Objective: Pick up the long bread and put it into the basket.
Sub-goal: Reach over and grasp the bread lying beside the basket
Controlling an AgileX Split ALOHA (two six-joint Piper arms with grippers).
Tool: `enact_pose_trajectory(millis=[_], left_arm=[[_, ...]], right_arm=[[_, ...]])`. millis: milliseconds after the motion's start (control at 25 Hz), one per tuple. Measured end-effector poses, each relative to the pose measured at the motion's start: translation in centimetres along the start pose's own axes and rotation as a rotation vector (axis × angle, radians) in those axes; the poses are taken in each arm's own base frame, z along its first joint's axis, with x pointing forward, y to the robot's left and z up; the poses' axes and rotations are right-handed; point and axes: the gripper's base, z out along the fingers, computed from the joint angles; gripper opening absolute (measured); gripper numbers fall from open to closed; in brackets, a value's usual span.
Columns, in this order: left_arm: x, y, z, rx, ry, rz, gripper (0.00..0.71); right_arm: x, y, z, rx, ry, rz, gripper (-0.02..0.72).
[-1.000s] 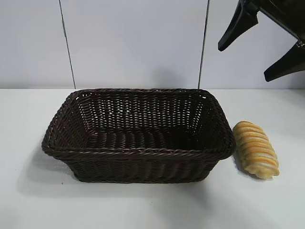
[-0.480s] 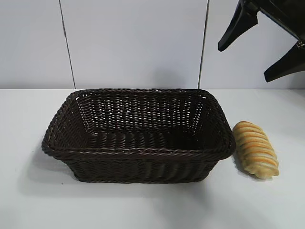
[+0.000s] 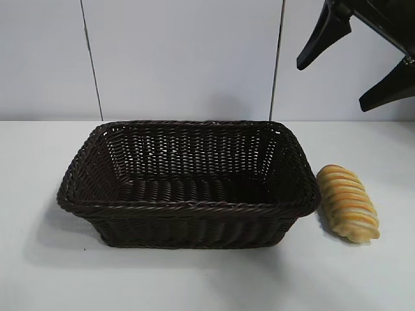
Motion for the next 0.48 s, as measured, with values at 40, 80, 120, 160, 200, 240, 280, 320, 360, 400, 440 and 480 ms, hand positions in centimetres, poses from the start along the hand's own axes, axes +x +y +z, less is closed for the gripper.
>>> enact_pose_trajectory(millis=[40, 80, 120, 160, 200, 240, 280, 320, 360, 400, 440, 480], left_arm=[[0.24, 0.0, 0.29, 0.001, 0.002, -0.001, 0.693], [0.35, -0.01, 0.35, 0.001, -0.005, -0.003, 0.693], [0.42, -0.02, 0.27, -0.001, -0.018, -0.003, 0.693], [0.48, -0.02, 0.21, -0.003, -0.026, -0.002, 0.693], [0.5, -0.03, 0.15, -0.004, -0.033, -0.002, 0.693], [0.5, -0.03, 0.14, -0.004, -0.035, -0.002, 0.693], [0.49, -0.03, 0.14, -0.004, -0.036, -0.002, 0.693], [0.49, -0.03, 0.14, -0.004, -0.036, -0.002, 0.693], [0.49, -0.03, 0.14, -0.004, -0.036, -0.002, 0.693], [0.49, -0.03, 0.14, -0.004, -0.036, -0.002, 0.693], [0.5, -0.03, 0.11, -0.003, -0.038, -0.001, 0.693], [0.55, -0.05, 0.05, -0.002, -0.043, 0.001, 0.693]], right_arm=[[0.0, 0.0, 0.0, 0.0, 0.0, 0.0, 0.694], [0.0, 0.0, 0.0, 0.0, 0.0, 0.0, 0.694], [0.0, 0.0, 0.0, 0.0, 0.001, 0.0, 0.694], [0.0, 0.0, 0.0, 0.0, 0.001, 0.0, 0.694], [0.01, 0.0, 0.0, 0.0, 0.001, 0.0, 0.694], [0.01, 0.0, 0.0, 0.0, 0.001, 0.0, 0.694], [0.02, 0.0, 0.0, -0.001, 0.002, 0.0, 0.694], [0.04, 0.01, 0.0, -0.001, 0.005, 0.0, 0.694], [0.04, 0.01, 0.0, -0.001, 0.005, -0.003, 0.694], [0.04, 0.01, 0.0, -0.001, 0.005, -0.007, 0.694], [0.04, 0.01, 0.0, -0.001, 0.005, -0.012, 0.694], [0.04, 0.01, 0.0, -0.001, 0.005, -0.018, 0.694]])
